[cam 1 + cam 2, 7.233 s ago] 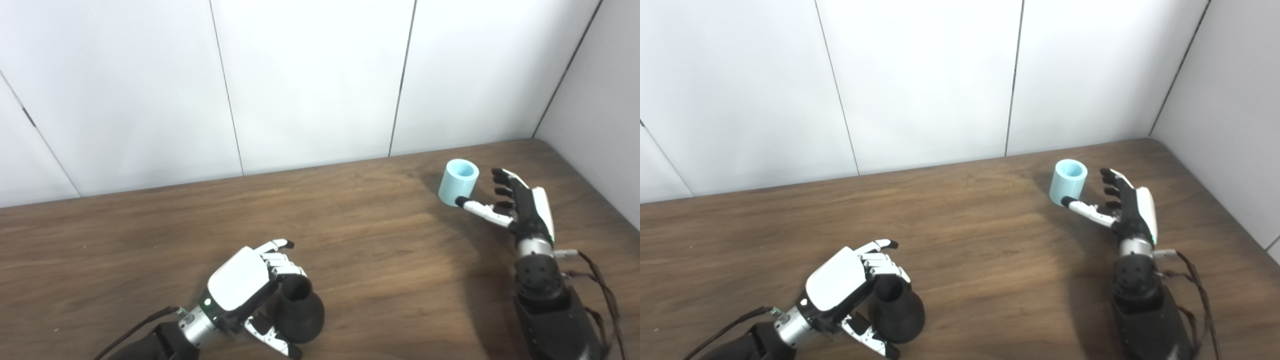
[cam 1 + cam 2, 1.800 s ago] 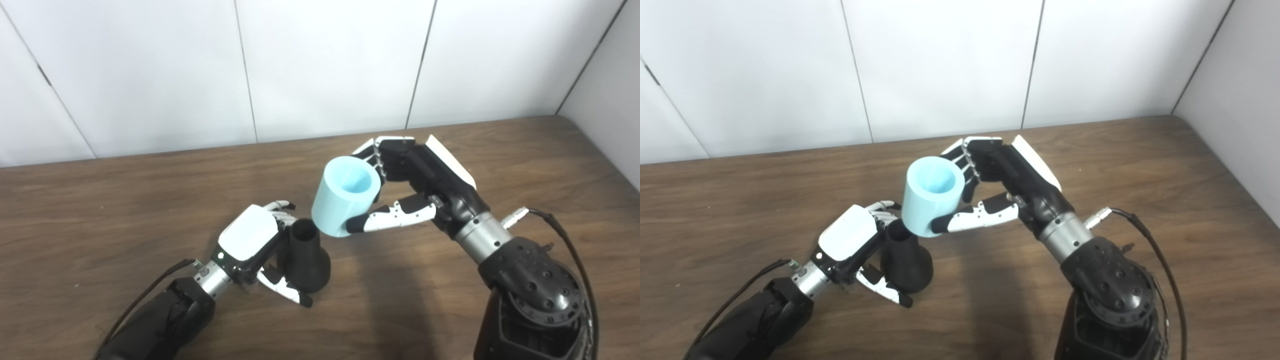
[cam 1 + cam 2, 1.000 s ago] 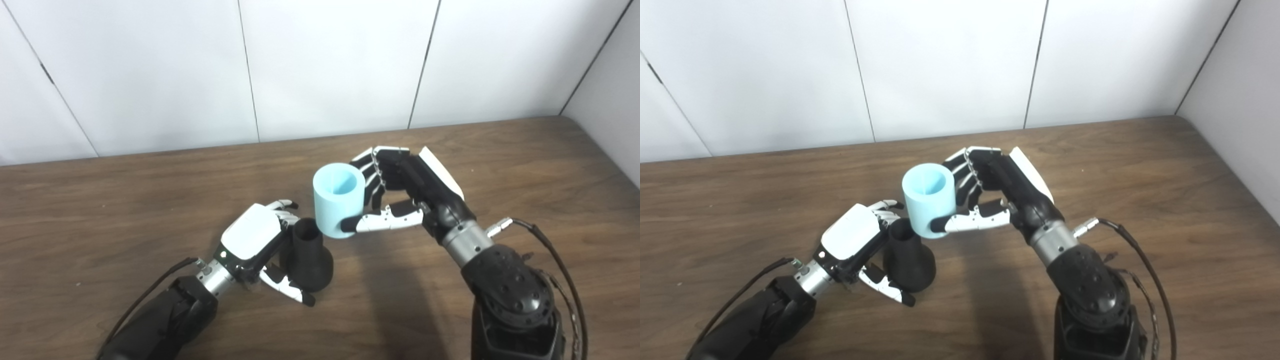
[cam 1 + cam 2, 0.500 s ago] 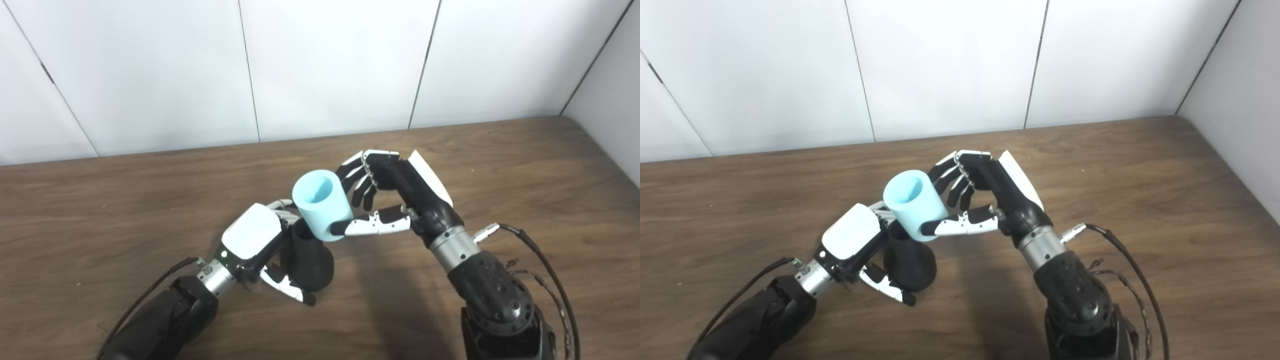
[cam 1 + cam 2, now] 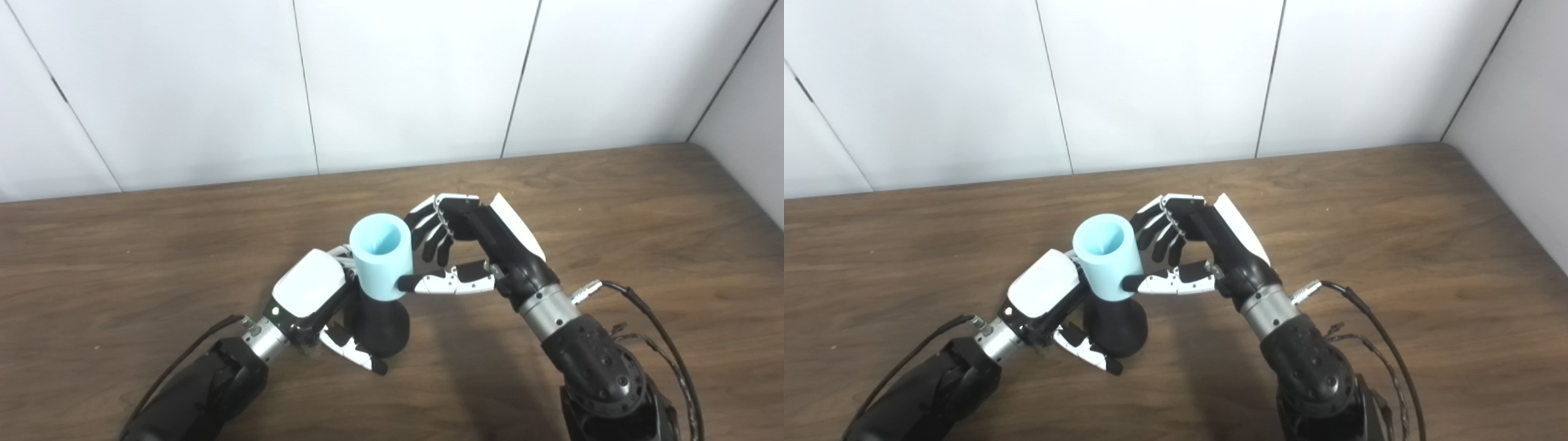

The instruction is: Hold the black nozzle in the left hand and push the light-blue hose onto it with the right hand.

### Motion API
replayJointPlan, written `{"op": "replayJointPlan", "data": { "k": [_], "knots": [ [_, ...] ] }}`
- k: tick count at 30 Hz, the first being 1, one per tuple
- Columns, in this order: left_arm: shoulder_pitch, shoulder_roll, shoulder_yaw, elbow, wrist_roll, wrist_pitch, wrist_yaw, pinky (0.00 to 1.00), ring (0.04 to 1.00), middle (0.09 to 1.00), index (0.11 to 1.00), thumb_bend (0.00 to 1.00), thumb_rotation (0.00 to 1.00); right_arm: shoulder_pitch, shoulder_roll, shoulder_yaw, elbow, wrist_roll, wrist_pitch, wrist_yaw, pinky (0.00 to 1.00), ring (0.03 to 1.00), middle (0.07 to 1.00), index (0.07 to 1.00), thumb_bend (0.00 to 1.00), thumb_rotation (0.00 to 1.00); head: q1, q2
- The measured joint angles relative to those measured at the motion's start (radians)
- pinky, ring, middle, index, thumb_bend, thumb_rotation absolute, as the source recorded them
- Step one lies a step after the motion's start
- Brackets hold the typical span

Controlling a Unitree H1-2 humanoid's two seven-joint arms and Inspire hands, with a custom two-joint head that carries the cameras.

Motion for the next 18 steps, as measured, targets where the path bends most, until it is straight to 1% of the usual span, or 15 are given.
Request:
{"op": "replayJointPlan", "data": {
  "k": [6,9,13,18],
  "knots": [
    [0.0,0.0,0.0,0.0,0.0,0.0,0.0,0.81,0.519,0.481,0.456,0.5,0.0,0.008,-0.007,0.022,0.0,-0.001,0.001,-0.004,0.26,0.374,0.472,0.543,0.51,0.0,0.0,0.003],
    [0.0,0.0,0.0,0.0,0.0,0.0,0.0,0.81,0.518,0.476,0.463,0.5,0.0,0.015,-0.013,0.027,0.0,-0.003,0.001,-0.008,0.25,0.37,0.47,0.542,0.51,0.0,-0.002,0.005],
    [0.0,0.0,0.0,0.0,0.0,0.0,0.0,0.81,0.524,0.482,0.453,0.5,0.0,0.025,-0.021,0.031,0.0,-0.005,0.001,-0.012,0.27,0.381,0.474,0.536,0.51,0.0,0.0,0.006],
    [0.0,0.0,0.0,0.0,0.0,0.0,0.0,0.82,0.523,0.488,0.447,0.5,0.0,0.032,-0.025,0.041,0.0,-0.014,0.001,-0.022,0.25,0.369,0.472,0.541,0.51,0.0,-0.002,0.009]
  ]
}}
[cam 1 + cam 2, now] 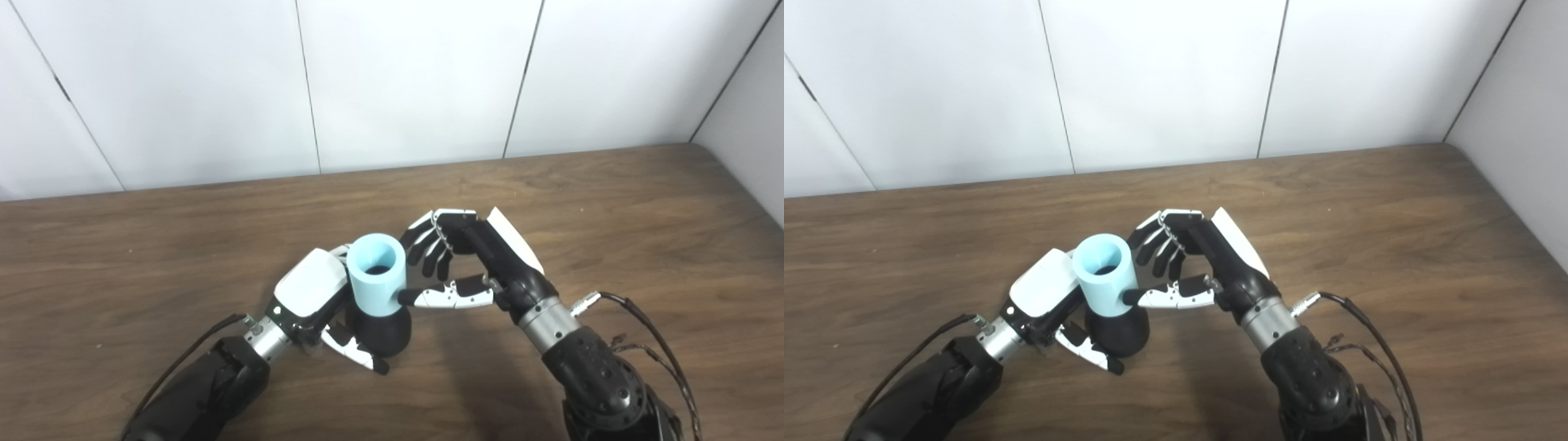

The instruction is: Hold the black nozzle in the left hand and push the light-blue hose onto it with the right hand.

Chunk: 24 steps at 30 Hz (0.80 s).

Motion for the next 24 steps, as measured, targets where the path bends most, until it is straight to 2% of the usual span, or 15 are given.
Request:
{"op": "replayJointPlan", "data": {
  "k": [8,10,11,12,13,15,17,18,21,24],
  "knots": [
    [0.0,0.0,0.001,0.0,0.0,0.0,0.0,0.83,0.521,0.485,0.449,0.5,0.0,0.005,-0.005,0.009,0.0,-0.005,0.0,-0.011,0.26,0.379,0.471,0.54,0.51,0.0,-0.003,-0.005],
    [0.0,0.0,0.001,0.0,0.0,0.0,0.0,0.82,0.52,0.481,0.454,0.5,0.0,0.005,-0.004,0.008,0.0,-0.004,0.008,-0.013,0.29,0.397,0.473,0.543,0.51,0.0,-0.006,-0.02],
    [0.0,0.0,0.0,0.0,0.0,0.0,0.0,0.83,0.52,0.475,0.46,0.5,0.0,0.005,-0.004,0.008,-0.001,-0.004,0.018,-0.013,0.32,0.427,0.47,0.533,0.52,0.0,-0.008,-0.047],
    [0.0,0.0,0.0,0.001,0.001,0.0,0.001,0.83,0.522,0.471,0.465,0.5,0.0,0.005,-0.005,0.007,-0.003,-0.004,0.037,-0.011,0.4,0.508,0.555,0.616,0.72,0.13,-0.008,-0.055],
    [0.0,-0.001,0.0,0.002,0.003,0.0,0.002,0.84,0.523,0.469,0.467,0.5,0.0,0.005,-0.009,0.007,-0.007,-0.004,0.061,-0.002,0.48,0.591,0.65,0.709,0.85,0.25,-0.005,-0.066],
    [-0.001,-0.003,0.0,0.006,0.01,0.0,0.007,0.85,0.525,0.469,0.465,0.5,0.0,0.005,-0.031,0.007,-0.019,-0.004,0.105,0.042,0.65,0.783,0.836,0.881,0.97,0.42,-0.003,-0.083],
    [-0.003,-0.006,0.0,0.012,0.015,-0.001,0.015,0.86,0.525,0.482,0.449,0.5,0.0,0.005,-0.067,0.003,-0.033,-0.002,0.122,0.079,0.75,0.898,0.952,0.974,1.0,0.48,0.001,-0.09],
    [-0.004,-0.006,0.0,0.015,0.016,-0.002,0.017,0.87,0.525,0.487,0.445,0.5,0.0,0.004,-0.085,-0.004,-0.039,0.004,0.123,0.092,0.79,0.931,0.976,0.987,1.0,0.48,0.002,-0.09],
    [-0.005,-0.007,0.0,0.023,0.018,-0.002,0.023,0.87,0.528,0.485,0.446,0.5,0.0,0.004,-0.112,-0.037,-0.039,0.043,0.127,0.099,0.86,0.988,0.998,0.999,1.0,0.49,0.006,-0.092],
    [-0.006,-0.007,-0.001,0.028,0.018,-0.003,0.028,0.86,0.528,0.482,0.448,0.5,0.0,0.006,-0.113,-0.053,-0.028,0.07,0.122,0.084,0.88,0.999,1.0,1.0,1.0,0.54,-0.002,-0.098]
  ]
}}
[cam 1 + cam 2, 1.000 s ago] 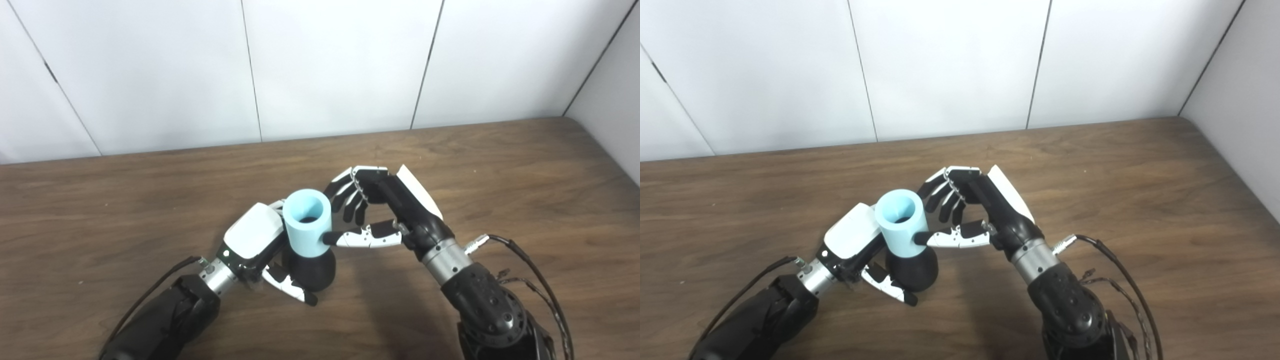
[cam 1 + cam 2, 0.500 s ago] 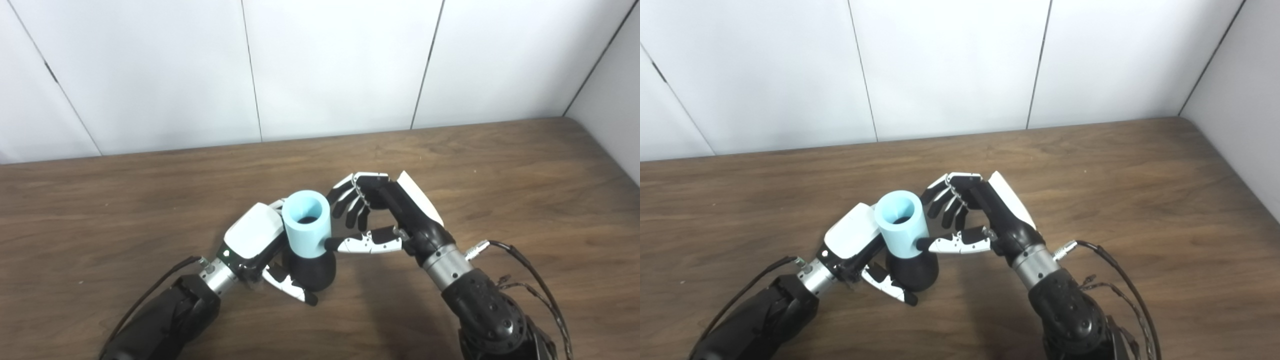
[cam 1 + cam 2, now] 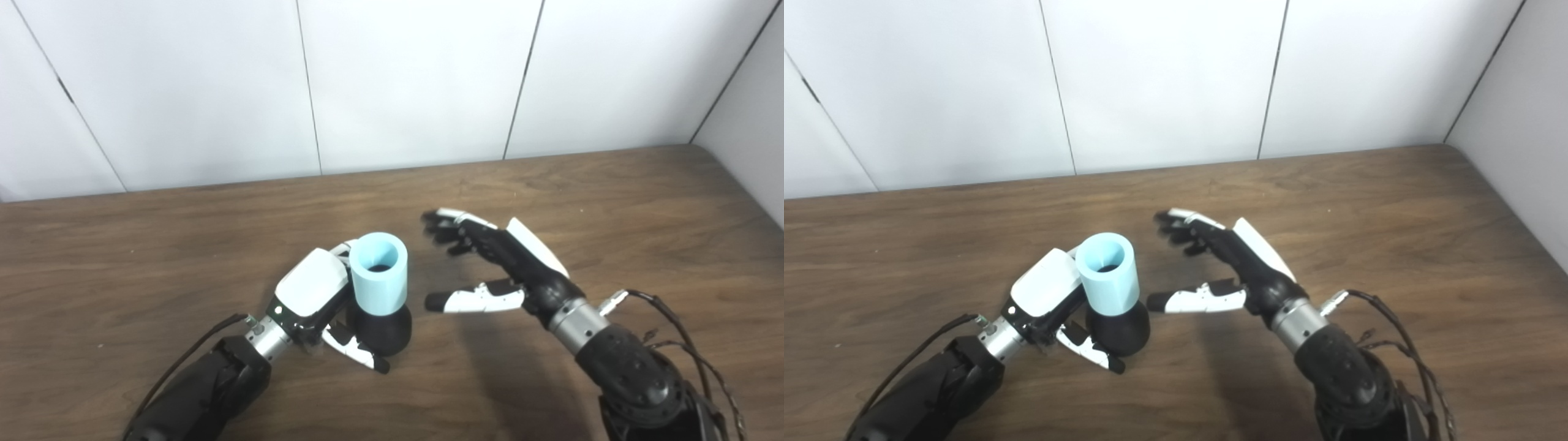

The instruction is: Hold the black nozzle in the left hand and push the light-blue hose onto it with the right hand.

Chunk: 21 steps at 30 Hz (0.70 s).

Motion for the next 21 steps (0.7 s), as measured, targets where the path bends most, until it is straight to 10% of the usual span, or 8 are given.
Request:
{"op": "replayJointPlan", "data": {
  "k": [12,21],
  "knots": [
    [-0.016,-0.008,-0.009,0.018,0.006,0.0,0.011,0.85,0.519,0.478,0.457,0.5,0.0,0.021,-0.002,-0.012,0.093,0.01,-0.065,-0.078,0.92,1.0,1.0,1.0,1.0,0.6,-0.008,-0.002],
    [-0.017,-0.01,-0.011,0.022,0.008,0.0,0.013,0.84,0.515,0.481,0.459,0.5,0.0,0.006,-0.075,0.056,0.076,-0.188,-0.312,-0.144,0.97,1.0,1.0,1.0,0.98,0.93,-0.003,0.0]
  ]
}}
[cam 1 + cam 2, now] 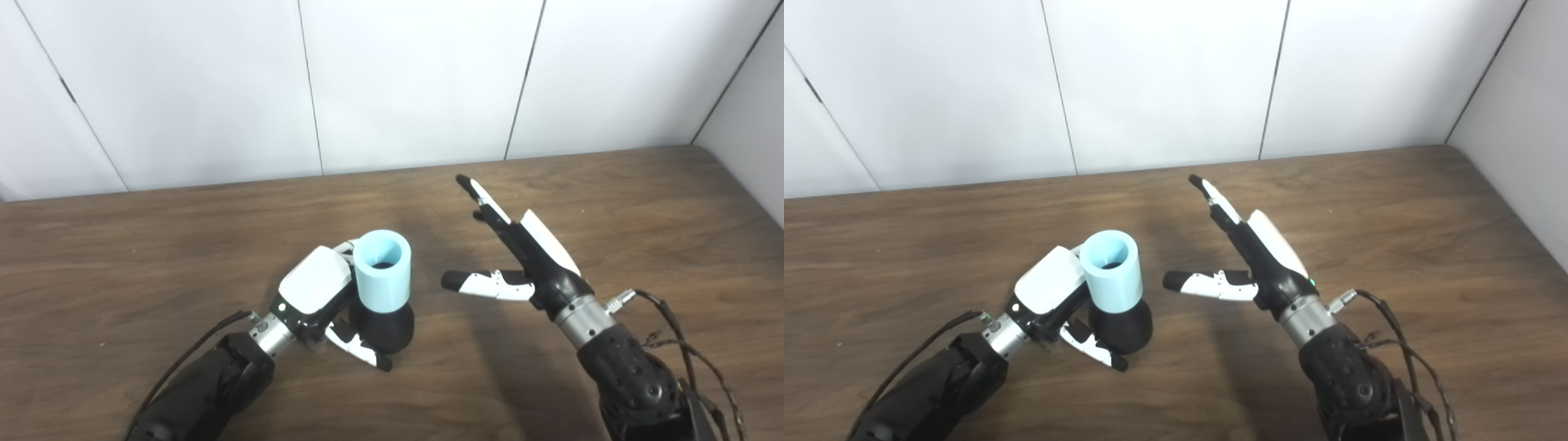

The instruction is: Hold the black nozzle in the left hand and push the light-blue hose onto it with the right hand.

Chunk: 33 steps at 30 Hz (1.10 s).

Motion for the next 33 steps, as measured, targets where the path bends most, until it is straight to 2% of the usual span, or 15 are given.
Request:
{"op": "replayJointPlan", "data": {
  "k": [2,5,8,20,24,33],
  "knots": [
    [0.0,0.0,0.0,0.0,0.0,0.0,0.0,0.84,0.515,0.481,0.46,0.5,0.0,0.001,-0.018,0.026,-0.019,-0.074,-0.041,-0.002,0.99,1.0,1.0,1.0,0.97,0.94,0.002,-0.002],
    [0.0,0.0,-0.001,0.001,0.0,0.0,0.0,0.85,0.523,0.484,0.452,0.5,0.0,0.001,-0.023,0.061,-0.062,-0.184,-0.09,-0.001,1.0,1.0,1.0,1.0,0.94,0.9,0.002,0.003],
    [-0.002,-0.001,-0.002,0.001,0.0,0.001,0.0,0.83,0.52,0.485,0.452,0.5,0.0,-0.001,-0.015,0.085,-0.1,-0.237,-0.132,0.0,1.0,1.0,1.0,1.0,0.93,0.88,-0.002,0.002],
    [-0.014,-0.014,-0.005,0.022,0.0,0.0,0.0,0.84,0.52,0.475,0.466,0.5,0.0,-0.001,-0.006,0.091,-0.113,-0.338,-0.208,0.02,1.0,1.0,1.0,0.985,0.9,0.85,0.009,-0.008],
    [-0.014,-0.016,-0.006,0.022,0.0,0.001,-0.002,0.84,0.522,0.473,0.468,0.5,0.0,0.0,-0.009,0.095,-0.117,-0.373,-0.242,0.043,1.0,1.0,0.986,0.956,0.92,0.75,0.012,-0.008],
    [-0.014,-0.016,-0.006,0.022,0.0,0.001,-0.002,0.82,0.517,0.47,0.476,0.5,0.0,0.014,0.002,0.129,-0.112,-0.414,-0.246,0.118,0.95,1.0,0.929,0.887,0.92,0.73,0.014,-0.003]
  ]
}}
